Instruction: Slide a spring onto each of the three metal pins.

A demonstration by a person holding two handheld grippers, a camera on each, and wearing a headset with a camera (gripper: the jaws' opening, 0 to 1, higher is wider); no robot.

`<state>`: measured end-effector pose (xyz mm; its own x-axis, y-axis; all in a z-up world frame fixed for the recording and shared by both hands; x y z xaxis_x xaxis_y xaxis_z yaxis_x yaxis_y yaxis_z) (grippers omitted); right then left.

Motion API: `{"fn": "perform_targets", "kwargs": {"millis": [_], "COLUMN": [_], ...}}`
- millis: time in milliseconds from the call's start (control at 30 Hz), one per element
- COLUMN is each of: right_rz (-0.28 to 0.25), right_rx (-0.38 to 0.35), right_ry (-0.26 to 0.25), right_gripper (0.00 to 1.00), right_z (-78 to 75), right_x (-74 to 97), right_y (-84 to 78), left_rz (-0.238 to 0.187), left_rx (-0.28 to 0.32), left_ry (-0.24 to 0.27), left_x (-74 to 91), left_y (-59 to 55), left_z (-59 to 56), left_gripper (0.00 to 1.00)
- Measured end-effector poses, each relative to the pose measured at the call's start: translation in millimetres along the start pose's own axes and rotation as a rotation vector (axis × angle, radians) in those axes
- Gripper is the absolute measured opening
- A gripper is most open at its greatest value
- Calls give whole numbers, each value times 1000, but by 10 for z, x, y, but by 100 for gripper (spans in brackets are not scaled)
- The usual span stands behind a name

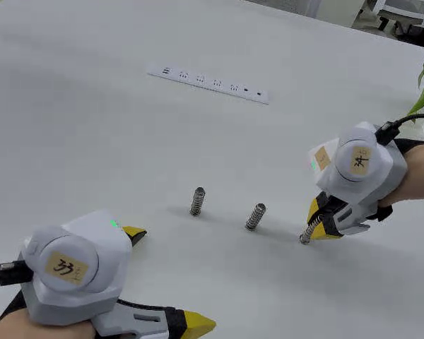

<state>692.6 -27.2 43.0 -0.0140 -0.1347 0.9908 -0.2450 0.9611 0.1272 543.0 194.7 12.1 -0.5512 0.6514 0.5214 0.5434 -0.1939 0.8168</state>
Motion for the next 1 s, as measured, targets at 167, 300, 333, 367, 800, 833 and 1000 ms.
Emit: {"fn": "perform_targets", "kwargs": {"millis": [167,300,333,367,800,833,1000], "right_rz": [4,3,3,3,-9,-11,-34], "right_rx": [-3,-11,-13,-14,-24,-27,-58], "right_ry": [6,6,6,5,0,1,7], "right_gripper": [8,8,8,8,8,8,17], "right_z": [-6,-2,0,1,17,15,19], "right_x": [-45,-80,-86,-91,-121,-121,-126], "right_y": [-7,-16,-17,-19,-22,-21,-16], "left_rz": [2,6,6,6,1,1,-3], "left_rx": [1,1,2,2,4,4,5], "left_ry": [-1,-2,-2,-2,2,3,4], "left_x": [3,6,8,7,20,19,21], "left_y": [-3,-7,-9,-10,-10,-9,0], "left_z": [7,2,1,3,-19,-18,-11], "left_gripper": [98,98,98,98,98,98,98]}}
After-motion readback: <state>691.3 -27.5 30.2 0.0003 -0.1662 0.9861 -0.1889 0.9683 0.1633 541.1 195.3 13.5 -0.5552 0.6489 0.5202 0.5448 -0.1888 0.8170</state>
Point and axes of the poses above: the centre of the closed fingertips' face, and the gripper's own axes: x roughly backward along the fingers, z roughly to its left, y roughly out of its top, the point moved 8 cm from there along x, roughly backward along the fingers, and after that the axes turned 3 degrees about -y, right-handed, at the moved point
